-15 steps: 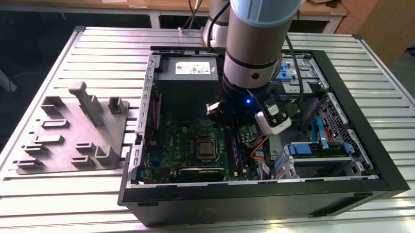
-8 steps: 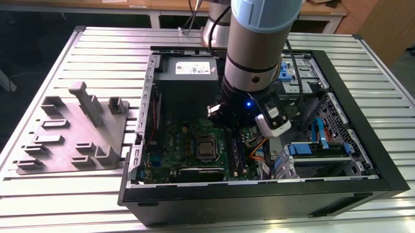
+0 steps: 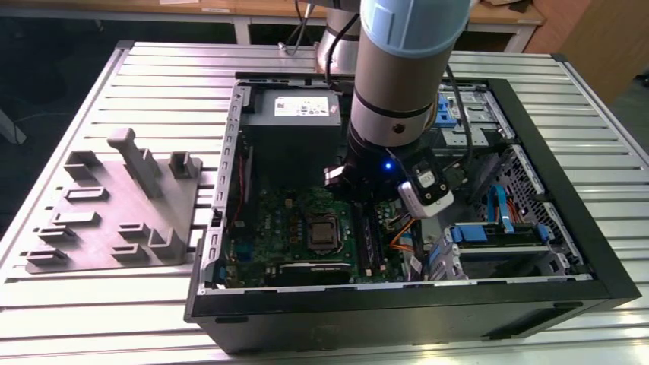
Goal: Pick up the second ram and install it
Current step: 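Insert the second ram into the second slot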
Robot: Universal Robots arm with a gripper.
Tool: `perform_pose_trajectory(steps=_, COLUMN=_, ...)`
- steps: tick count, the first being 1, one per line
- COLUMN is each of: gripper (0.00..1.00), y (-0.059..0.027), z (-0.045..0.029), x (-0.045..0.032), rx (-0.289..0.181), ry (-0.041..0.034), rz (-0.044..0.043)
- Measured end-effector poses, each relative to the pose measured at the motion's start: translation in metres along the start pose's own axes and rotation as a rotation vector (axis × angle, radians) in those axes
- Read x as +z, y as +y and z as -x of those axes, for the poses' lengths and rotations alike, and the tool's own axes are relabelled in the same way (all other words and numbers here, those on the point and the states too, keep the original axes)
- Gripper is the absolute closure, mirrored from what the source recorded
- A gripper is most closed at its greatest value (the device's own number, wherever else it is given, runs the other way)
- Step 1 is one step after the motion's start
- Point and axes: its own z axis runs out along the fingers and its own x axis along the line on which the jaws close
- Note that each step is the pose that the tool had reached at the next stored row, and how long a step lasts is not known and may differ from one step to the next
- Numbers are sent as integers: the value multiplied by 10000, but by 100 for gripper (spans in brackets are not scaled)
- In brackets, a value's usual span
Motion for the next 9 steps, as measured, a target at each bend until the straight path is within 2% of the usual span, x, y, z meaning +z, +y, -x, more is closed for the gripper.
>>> perform_pose_trajectory(steps=4, gripper=89, y=0, z=0, x=1, rx=0, ry=-2, rz=9)
perform_pose_trajectory(steps=6, gripper=89, y=-2, z=-1, x=2, rx=6, ry=-3, rz=118)
perform_pose_trajectory(steps=7, gripper=89, y=-3, z=-1, x=1, rx=7, ry=-2, rz=147)
perform_pose_trajectory(steps=9, gripper=89, y=-5, z=0, x=1, rx=12, ry=-2, rz=148)
